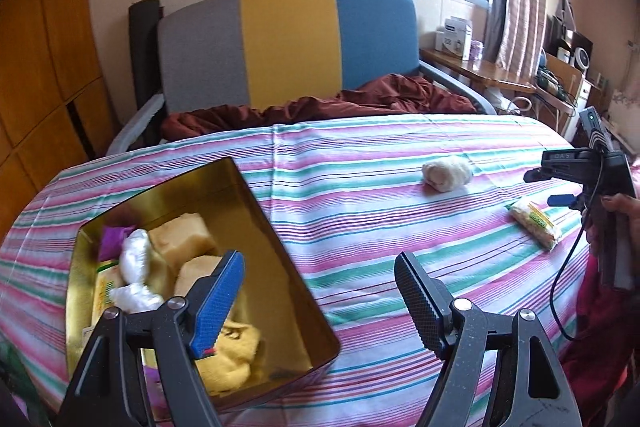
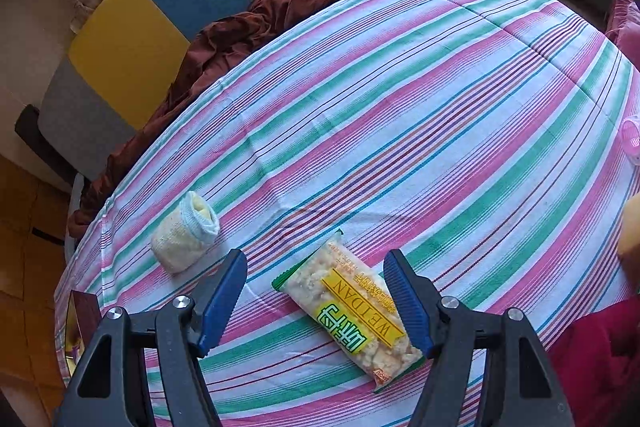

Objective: Organize objects
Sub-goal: 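Move both tools back and grasp the white sock roll with the left tool, then grasp the WEIDAN cracker bar with the right tool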

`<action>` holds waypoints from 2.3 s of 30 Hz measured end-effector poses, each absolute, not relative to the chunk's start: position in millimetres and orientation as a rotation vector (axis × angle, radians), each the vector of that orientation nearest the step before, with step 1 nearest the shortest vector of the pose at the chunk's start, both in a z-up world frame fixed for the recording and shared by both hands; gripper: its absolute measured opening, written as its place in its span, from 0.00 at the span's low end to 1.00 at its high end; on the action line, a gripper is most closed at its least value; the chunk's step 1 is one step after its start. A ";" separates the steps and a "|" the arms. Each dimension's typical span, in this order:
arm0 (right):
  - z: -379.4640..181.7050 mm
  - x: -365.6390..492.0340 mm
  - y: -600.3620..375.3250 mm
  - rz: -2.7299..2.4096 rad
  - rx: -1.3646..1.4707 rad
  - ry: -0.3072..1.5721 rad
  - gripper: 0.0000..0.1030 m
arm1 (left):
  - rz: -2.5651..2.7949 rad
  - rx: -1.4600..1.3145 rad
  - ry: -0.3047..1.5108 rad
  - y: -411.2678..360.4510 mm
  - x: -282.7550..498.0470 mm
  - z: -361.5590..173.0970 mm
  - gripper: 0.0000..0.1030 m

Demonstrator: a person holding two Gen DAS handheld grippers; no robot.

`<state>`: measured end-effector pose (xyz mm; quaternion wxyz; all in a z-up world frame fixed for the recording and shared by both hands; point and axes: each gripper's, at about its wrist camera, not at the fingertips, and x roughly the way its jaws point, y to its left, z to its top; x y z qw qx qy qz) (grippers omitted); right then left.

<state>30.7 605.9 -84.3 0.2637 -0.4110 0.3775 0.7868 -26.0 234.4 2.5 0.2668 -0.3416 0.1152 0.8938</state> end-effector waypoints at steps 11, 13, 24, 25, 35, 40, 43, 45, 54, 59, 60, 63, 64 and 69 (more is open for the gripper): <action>-78.2 57.4 627.6 2.069 -0.962 1.167 0.70 | 2.275 -0.966 0.352 309.3 -35.0 -5.5 0.76; -78.2 59.2 628.4 2.072 -0.958 1.187 0.70 | 2.256 -0.968 0.359 324.6 -38.6 -7.3 0.76; -81.5 55.3 628.5 2.106 -0.980 1.275 0.70 | 2.097 -1.020 0.460 436.4 -82.0 -31.7 0.83; -81.7 55.6 628.7 2.109 -0.979 1.283 0.70 | 2.102 -1.015 0.466 445.8 -86.2 -32.8 0.84; -87.8 51.9 630.8 2.121 -0.996 1.357 0.70 | 2.134 -1.061 0.505 521.7 -123.3 -66.8 1.00; -89.1 53.5 632.6 2.108 -0.994 1.369 0.70 | 2.078 -1.296 0.360 520.1 -149.9 -108.3 0.75; -90.3 55.1 634.2 2.095 -0.993 1.379 0.70 | 2.104 -1.241 0.304 500.1 -142.9 -105.1 0.71; -90.3 55.0 634.3 2.093 -1.000 1.373 0.70 | 2.110 -1.217 0.313 486.4 -134.6 -104.7 0.70; -104.3 49.3 635.0 1.986 -1.129 1.282 0.70 | 2.148 -1.180 0.333 409.4 -78.4 -101.6 0.71; -108.6 33.6 623.2 1.983 -1.263 1.098 0.78 | 2.167 -1.166 0.313 368.7 -50.5 -102.3 0.71; -109.1 29.4 619.4 1.991 -1.291 1.056 0.80 | 2.166 -1.162 0.309 363.8 -48.1 -102.7 0.71; -109.6 18.7 607.4 2.018 -1.366 0.954 0.82 | 2.160 -1.126 0.322 355.5 -40.3 -103.6 0.72; -109.9 15.6 603.7 2.025 -1.389 0.924 0.82 | 2.155 -1.117 0.325 354.3 -39.1 -105.2 0.72; -113.0 2.9 587.2 2.020 -1.486 0.745 0.82 | 2.176 -1.038 0.371 356.3 -29.4 -110.1 0.72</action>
